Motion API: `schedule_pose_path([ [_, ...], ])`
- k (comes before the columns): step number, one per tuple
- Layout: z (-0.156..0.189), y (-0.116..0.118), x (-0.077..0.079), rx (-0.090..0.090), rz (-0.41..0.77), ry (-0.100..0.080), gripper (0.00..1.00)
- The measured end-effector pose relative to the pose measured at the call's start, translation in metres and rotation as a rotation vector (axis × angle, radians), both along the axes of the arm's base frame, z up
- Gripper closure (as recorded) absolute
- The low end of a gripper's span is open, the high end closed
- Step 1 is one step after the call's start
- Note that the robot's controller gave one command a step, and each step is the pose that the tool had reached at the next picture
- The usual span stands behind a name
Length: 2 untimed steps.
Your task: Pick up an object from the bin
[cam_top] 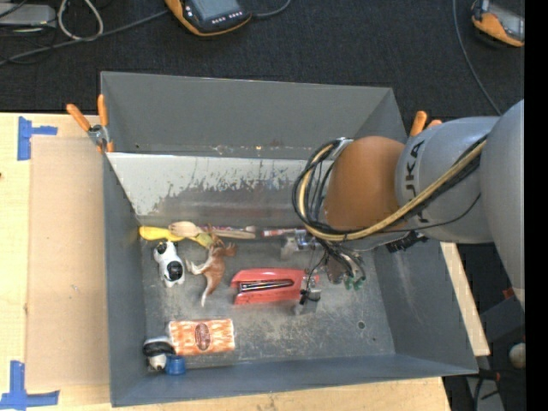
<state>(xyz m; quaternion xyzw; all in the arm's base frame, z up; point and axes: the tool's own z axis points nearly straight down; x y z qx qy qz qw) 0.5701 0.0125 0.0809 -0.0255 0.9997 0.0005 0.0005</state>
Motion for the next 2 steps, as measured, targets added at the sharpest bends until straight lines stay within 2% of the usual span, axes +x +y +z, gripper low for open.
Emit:
schedule_pose_path([
  [1, 0.024, 0.012, -0.008, 0.000, -0.046, -0.002, 0.00],
  [2, 0.022, 0.027, -0.024, 0.001, -0.059, 0.002, 0.00],
])
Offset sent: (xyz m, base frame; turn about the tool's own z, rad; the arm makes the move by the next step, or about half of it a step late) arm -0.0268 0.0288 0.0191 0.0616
